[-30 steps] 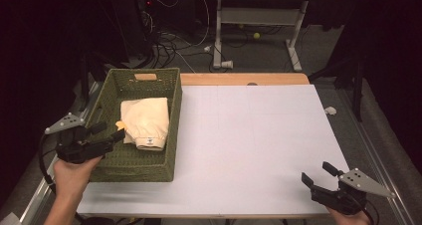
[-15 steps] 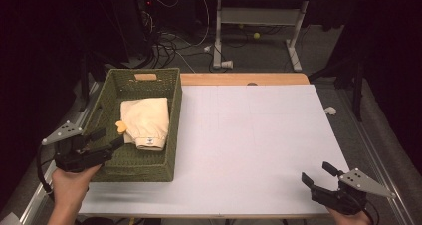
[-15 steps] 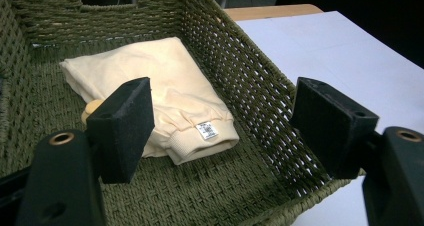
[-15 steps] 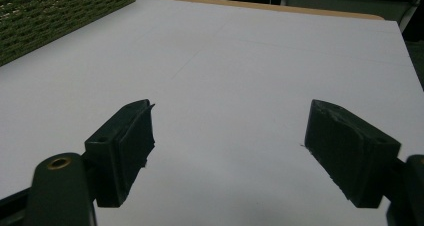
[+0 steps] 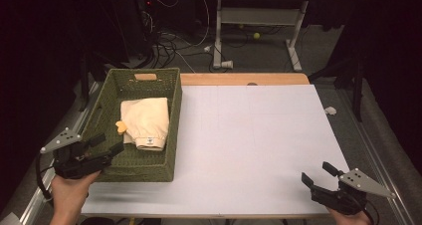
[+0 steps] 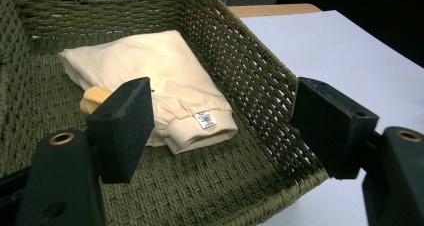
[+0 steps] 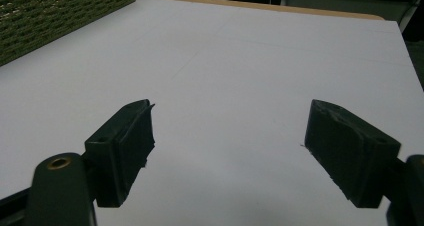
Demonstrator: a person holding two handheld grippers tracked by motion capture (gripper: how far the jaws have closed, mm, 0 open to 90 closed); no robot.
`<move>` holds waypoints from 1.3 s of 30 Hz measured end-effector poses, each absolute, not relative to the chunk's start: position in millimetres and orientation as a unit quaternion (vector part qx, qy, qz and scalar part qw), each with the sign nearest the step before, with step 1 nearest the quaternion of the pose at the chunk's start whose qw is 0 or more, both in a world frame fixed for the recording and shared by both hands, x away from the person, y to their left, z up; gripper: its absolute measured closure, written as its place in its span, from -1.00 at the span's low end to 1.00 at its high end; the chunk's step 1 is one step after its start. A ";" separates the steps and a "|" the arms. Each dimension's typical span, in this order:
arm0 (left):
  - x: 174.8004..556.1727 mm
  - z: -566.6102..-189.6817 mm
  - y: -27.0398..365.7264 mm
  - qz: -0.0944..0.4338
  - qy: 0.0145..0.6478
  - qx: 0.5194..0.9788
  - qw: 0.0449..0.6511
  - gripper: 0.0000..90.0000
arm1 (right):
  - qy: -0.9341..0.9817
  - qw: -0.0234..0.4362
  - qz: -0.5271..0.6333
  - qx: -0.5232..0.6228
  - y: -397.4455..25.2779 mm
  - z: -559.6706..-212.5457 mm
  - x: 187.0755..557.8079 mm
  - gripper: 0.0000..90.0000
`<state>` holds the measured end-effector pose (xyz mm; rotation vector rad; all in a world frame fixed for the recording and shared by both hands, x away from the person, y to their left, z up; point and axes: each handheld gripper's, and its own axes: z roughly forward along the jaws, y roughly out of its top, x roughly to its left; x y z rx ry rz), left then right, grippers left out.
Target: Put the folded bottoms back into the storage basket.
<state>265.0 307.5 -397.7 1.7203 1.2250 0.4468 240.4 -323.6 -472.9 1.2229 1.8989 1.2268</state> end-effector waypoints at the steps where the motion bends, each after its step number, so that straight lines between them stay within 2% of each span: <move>1: 264.2 -398.6 308.1 0.183 0.501 0.702 0.472 -0.47 | 0.709 0.282 0.458 0.456 -323.6 -472.9 240.4 -0.54; 39: 241.7 -425.8 316.7 0.202 0.508 0.684 0.484 -0.47 | 0.708 0.282 0.458 0.458 -323.8 -473.0 240.1 -0.54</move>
